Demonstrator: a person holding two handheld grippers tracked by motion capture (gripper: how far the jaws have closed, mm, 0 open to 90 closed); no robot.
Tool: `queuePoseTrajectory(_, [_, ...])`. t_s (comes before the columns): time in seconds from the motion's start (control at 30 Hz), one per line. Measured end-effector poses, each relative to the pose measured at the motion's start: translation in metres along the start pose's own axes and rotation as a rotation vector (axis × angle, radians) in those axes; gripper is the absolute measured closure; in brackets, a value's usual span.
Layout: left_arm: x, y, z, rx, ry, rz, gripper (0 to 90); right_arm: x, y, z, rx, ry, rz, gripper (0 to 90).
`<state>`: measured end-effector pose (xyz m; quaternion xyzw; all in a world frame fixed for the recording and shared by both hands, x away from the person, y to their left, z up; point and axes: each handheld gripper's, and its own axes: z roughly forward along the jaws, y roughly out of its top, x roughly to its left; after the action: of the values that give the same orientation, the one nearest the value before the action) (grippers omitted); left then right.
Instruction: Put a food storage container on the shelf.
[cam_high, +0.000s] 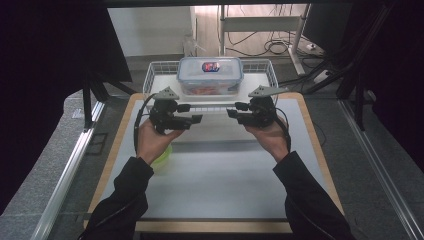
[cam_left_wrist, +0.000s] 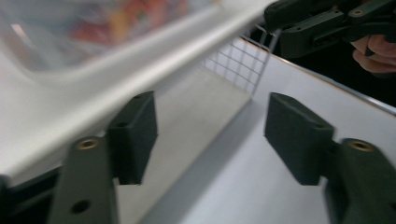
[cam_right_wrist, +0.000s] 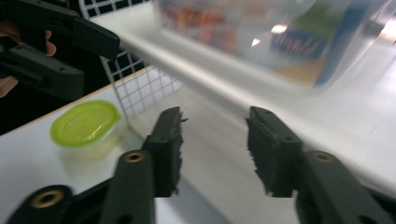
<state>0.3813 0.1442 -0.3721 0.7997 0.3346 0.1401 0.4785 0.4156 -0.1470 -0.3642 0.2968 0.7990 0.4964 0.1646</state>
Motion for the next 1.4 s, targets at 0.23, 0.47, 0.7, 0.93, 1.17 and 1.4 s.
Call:
queuePoseTrajectory(0.23, [-0.018, -0.029, -0.003, 0.000, -0.042, -0.008, 14.8, 0.015, -0.031, -0.001, 0.056, 0.020, -0.022, 35.0])
queuePoseTrajectory(0.47, [-0.022, -0.068, -0.014, -0.027, -0.035, -0.032, 8.6, 0.022, -0.061, -0.012, 0.074, 0.029, -0.044, 17.8])
queuePoseTrajectory(0.7, [-0.026, -0.099, -0.017, -0.024, -0.049, -0.046, 6.2, 0.023, -0.081, -0.016, 0.065, 0.076, -0.011, 6.6])
queuePoseTrajectory(0.93, [-0.047, -0.137, -0.008, -0.037, -0.046, -0.027, 3.1, 0.030, -0.120, -0.020, 0.111, 0.037, 0.003, 0.0])
queuePoseTrajectory(1.17, [-0.060, -0.150, 0.000, 0.023, -0.062, -0.039, 3.6, 0.038, -0.143, -0.036, 0.091, -0.003, 0.027, 0.0])
queuePoseTrajectory(1.4, [-0.054, -0.145, -0.001, 0.060, 0.019, -0.035, 12.0, 0.037, -0.152, -0.036, 0.109, -0.021, 0.019, 0.9])
